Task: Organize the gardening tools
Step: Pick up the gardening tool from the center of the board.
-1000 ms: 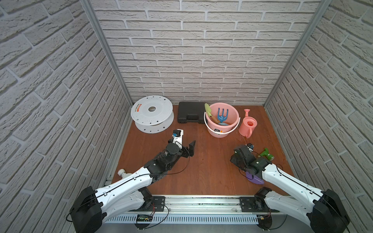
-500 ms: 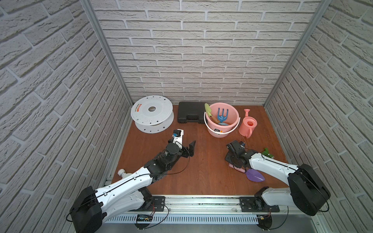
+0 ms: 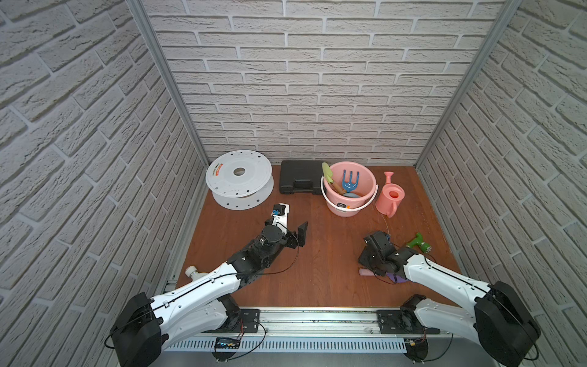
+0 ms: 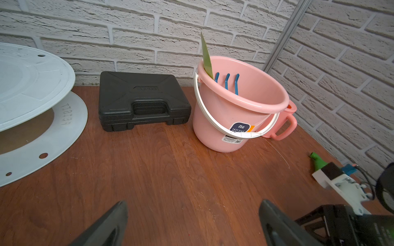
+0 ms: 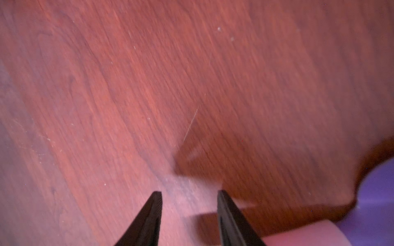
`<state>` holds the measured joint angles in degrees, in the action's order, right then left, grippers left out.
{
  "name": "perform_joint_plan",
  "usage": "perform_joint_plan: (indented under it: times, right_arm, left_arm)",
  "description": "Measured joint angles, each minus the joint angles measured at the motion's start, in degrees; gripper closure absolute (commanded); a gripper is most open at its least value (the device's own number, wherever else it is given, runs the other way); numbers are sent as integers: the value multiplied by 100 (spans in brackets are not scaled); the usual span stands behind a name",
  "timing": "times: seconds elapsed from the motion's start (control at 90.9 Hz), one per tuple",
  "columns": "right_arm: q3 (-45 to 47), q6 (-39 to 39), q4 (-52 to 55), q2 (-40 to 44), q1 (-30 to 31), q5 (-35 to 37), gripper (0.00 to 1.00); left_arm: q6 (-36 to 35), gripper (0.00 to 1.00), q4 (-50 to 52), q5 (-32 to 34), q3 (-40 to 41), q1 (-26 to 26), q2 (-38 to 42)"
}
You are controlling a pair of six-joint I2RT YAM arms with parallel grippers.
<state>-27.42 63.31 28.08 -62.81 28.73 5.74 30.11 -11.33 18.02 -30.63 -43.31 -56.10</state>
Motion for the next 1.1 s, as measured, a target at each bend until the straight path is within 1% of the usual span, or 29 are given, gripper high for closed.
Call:
perform_joint_plan:
  times: [0.11, 0.22, 0.341, 0.385, 0.517, 0.616, 0.737, 0.781, 0.869, 0.957, 1.001, 1.045, 1.1]
  right_arm:
    - [-9, 57, 457, 463, 0, 83, 31]
    - [-33, 164, 938, 883, 0, 223, 23]
    - [-33, 378, 1399, 1246, 0, 356, 22]
    - [-20, 437, 1469, 1340, 0, 369, 19]
    - [208, 704, 1340, 1495, 0, 365, 19]
    - [422, 881, 1156, 1322, -4, 319, 20]
    - [485, 1029, 914, 990, -13, 240, 27]
    - [485, 1069, 804, 942, -13, 232, 31]
    - [496, 1126, 656, 866, -26, 199, 47]
    - [568, 1169, 520, 859, -50, 151, 67]
    - [616, 1152, 466, 879, -61, 114, 73]
    - [658, 1176, 413, 911, -76, 96, 75]
    - [713, 1174, 308, 964, -85, 52, 75]
  left_arm:
    - [0, 2, 17, 0, 0, 2, -11]
    - [0, 2, 28, 0, 0, 2, -11]
    - [0, 2, 28, -2, -2, 2, -22]
    - [0, 2, 35, -2, -2, 2, -24]
    - [0, 2, 52, 0, -2, 2, -24]
    - [0, 2, 70, 0, -2, 2, -24]
    - [0, 2, 72, 0, -4, 2, -24]
    - [0, 2, 74, 0, -13, 2, -24]
    - [0, 2, 76, 0, -22, 2, -24]
    - [0, 2, 76, 0, -22, 2, -20]
    - [0, 2, 79, 0, -22, 2, -20]
    - [0, 2, 76, 0, -22, 2, -20]
    - [0, 2, 79, 0, -22, 2, -20]
